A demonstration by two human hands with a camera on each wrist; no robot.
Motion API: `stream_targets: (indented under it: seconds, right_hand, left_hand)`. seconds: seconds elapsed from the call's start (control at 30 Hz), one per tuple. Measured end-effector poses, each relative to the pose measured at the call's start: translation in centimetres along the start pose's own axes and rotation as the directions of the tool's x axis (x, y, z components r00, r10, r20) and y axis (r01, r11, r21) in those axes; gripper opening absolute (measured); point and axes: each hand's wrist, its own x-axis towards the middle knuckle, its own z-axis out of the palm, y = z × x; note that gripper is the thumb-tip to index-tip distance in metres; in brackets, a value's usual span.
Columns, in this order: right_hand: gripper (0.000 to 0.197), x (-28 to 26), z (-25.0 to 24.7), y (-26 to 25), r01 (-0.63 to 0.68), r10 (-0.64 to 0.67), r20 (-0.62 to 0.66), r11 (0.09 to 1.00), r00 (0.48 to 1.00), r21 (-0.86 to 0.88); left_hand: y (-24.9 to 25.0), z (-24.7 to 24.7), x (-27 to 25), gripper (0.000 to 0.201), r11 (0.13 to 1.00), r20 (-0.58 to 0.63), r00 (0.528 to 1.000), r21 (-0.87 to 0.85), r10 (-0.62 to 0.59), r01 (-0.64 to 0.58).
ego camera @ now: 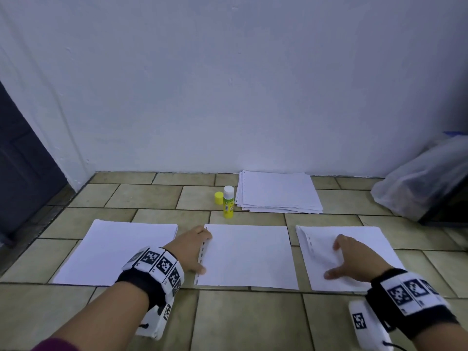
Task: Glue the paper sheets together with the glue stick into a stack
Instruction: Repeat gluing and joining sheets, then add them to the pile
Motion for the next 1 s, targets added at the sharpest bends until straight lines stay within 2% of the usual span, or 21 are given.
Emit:
stream_targets:
  seconds: [0.17,0.27,0.37,0.43,0.5,0.6,0.67,0.83,1.0]
  right_hand:
    - [0.026,-0.1,-1.0,0.4,0.037,-0.037,-0.049,0.999,0.998,0.008]
    - [0.032,-0.3,-1.4,0.3,0.013,-0.011,-0.173,1.0,0.985,0.013]
    - [0.02,-1.7,-2.4,-0.9,-0.01,0.038,-0.352,0.997,0.935,0.081]
    - [0.017,-3.0,-3.0,-3.0,0.022,0.029,-0.433,0.993,0.901,0.112]
    - [0.015,-4.2,-3.0,-6.2,0.119,-0.039,-0.463,0.982,0.886,0.144]
    - [0.023,-4.6,-1.4,-11.6,0.282,-0.195,-0.365,0.938,0.91,0.201]
    - [0.031,-3.8,0.1,-14.8,0.312,-0.263,-0.248,0.931,0.932,0.188]
    - [0.036,-0.9,3.6,-18.5,0.24,-0.235,-0.048,0.945,0.971,0.223]
    - [0.042,0.1,4.6,-18.6,0.229,-0.229,-0.024,0.953,0.973,0.2]
  left_hand:
    - [0.1,0.1,-0.1,0.086,1.0,0.011,1.0,-0.024,-0.01,0.011]
    - [0.2,0.1,-0.2,0.085,0.999,0.008,1.0,-0.037,-0.018,0.018]
    - [0.3,0.2,-0.3,0.083,0.999,0.002,1.0,-0.037,-0.017,0.017]
    - [0.4,0.4,-0.3,0.082,1.0,-0.007,1.0,-0.022,-0.017,0.017]
    - [0.4,0.5,-0.4,0.081,1.0,-0.016,1.0,-0.012,-0.014,0.014]
    - [0.4,0.5,-0.5,0.082,1.0,-0.017,1.0,-0.011,0.002,-0.002]
    - [0.4,0.5,-0.6,0.084,1.0,-0.019,1.0,-0.016,0.007,-0.007]
    - [0.3,0.7,-0.7,0.085,1.0,-0.025,1.0,-0.012,0.009,-0.009]
    - [0.0,0.8,-0.6,0.086,1.0,-0.013,1.0,-0.009,0.01,-0.01]
